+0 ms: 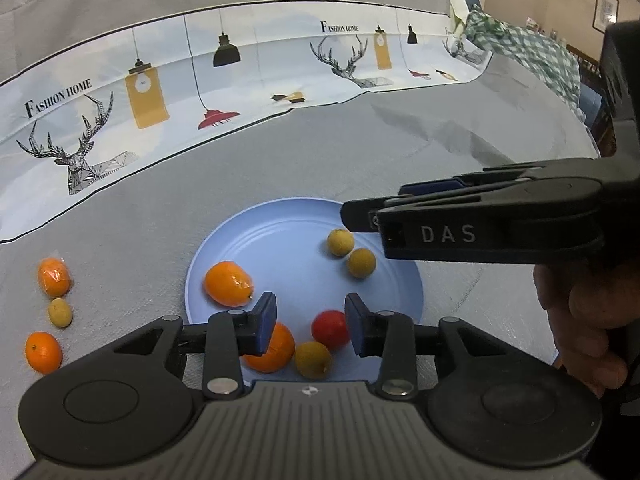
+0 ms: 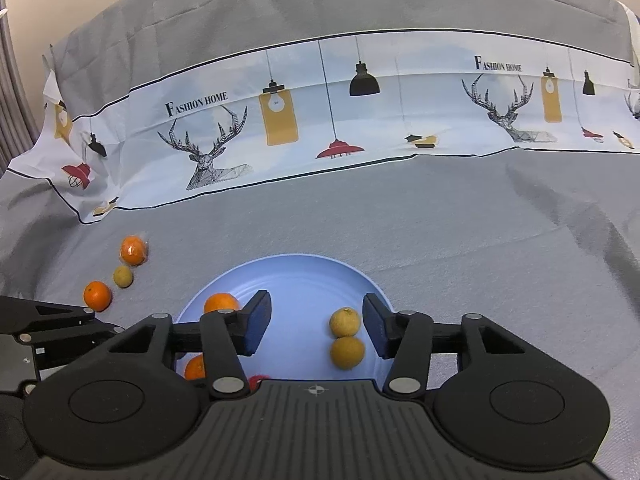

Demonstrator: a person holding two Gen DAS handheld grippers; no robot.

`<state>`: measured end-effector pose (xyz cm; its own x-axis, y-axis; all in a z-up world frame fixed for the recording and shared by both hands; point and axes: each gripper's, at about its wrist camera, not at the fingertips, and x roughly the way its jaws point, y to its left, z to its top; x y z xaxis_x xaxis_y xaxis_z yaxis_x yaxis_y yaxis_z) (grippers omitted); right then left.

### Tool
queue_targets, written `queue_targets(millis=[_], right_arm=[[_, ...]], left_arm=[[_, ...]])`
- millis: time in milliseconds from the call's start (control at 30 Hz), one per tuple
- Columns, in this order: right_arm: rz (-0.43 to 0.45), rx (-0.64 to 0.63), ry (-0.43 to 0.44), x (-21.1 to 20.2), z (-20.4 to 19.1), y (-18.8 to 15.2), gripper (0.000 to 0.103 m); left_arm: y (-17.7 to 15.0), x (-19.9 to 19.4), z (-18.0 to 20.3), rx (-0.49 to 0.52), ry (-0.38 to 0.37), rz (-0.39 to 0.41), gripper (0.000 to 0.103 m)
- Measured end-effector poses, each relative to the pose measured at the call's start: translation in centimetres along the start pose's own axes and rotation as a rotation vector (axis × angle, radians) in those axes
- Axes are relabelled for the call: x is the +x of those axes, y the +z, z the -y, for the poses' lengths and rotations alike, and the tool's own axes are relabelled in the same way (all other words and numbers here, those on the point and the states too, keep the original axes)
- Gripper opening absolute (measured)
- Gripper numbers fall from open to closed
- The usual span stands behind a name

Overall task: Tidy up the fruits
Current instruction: 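Open the left tool over the plate while the right tool releases the tomato onto it, then move both open tools back to the fruit row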

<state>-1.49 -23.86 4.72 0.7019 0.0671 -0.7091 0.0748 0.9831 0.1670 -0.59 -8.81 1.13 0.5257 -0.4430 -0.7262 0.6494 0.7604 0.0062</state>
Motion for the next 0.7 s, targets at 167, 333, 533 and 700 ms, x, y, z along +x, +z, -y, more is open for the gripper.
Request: queue_targets(millis=[167, 333, 533, 700], right_arm=[[0.005, 0.003, -0.008, -0.1, 0.0, -0.1, 0.056], [0.009, -0.002, -0.014, -0.2, -0.2, -0.1, 0.056], [0.015, -0.002, -0.018, -0.3, -0.5, 0.0, 0.056], [0.026, -0.016, -0.02, -0.4, -0.9, 0.1, 0.056]], left_arm=[[0.0, -0.1, -0.1, -0.001, 0.028, 0.013, 0.042], [0.1, -0.3, -0.4, 0.002, 0.069, 0.047, 0.042], [0.2, -0.8, -0.7, -0.005, 0.099, 0.076, 0.042], [0.4, -1.2, -1.3, -0.024, 0.109, 0.086, 0.041]])
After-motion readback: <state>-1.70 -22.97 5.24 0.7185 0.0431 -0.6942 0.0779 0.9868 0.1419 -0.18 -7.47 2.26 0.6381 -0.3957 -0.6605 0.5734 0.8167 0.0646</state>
